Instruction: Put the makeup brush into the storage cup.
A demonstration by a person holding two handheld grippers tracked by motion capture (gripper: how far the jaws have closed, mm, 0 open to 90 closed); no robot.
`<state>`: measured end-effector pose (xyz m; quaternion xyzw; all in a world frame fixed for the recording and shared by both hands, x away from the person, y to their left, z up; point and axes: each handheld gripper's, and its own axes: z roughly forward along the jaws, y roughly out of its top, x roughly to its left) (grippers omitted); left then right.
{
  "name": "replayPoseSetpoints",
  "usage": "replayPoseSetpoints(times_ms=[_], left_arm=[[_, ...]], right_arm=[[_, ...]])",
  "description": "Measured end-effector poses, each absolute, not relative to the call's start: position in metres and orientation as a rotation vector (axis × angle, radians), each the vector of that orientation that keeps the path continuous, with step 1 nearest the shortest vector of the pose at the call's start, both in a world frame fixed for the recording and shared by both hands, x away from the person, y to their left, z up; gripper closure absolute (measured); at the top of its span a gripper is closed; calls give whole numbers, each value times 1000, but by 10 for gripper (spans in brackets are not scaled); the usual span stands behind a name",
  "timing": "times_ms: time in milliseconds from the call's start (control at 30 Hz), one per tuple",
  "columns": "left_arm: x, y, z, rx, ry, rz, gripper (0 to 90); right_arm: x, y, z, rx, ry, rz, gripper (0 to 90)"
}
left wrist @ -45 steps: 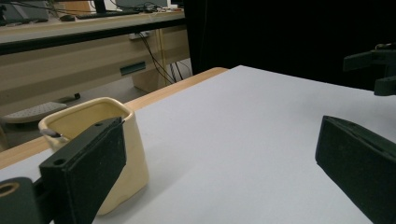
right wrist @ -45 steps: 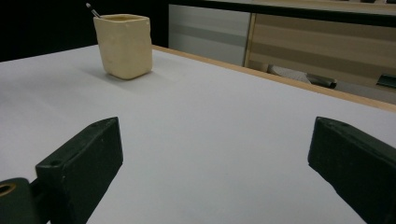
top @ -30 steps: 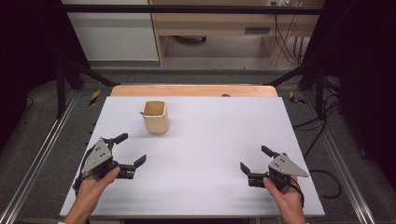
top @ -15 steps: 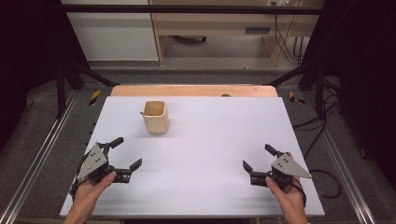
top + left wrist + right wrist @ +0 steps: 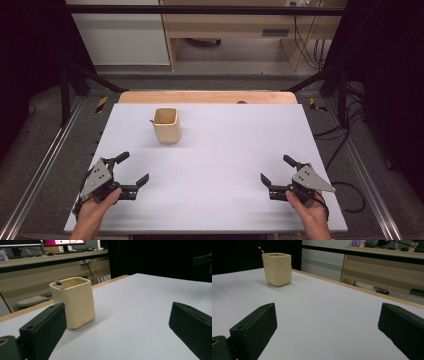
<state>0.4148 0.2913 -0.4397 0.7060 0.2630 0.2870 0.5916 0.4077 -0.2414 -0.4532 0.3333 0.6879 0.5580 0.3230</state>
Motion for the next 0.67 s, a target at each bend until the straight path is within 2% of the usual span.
replayPoseSetpoints(times_ms=[667], left_arm=[[405,299,-455,1650,634,678,13]], right_arm=[[411,-239,-458,889,1836,1454,24]])
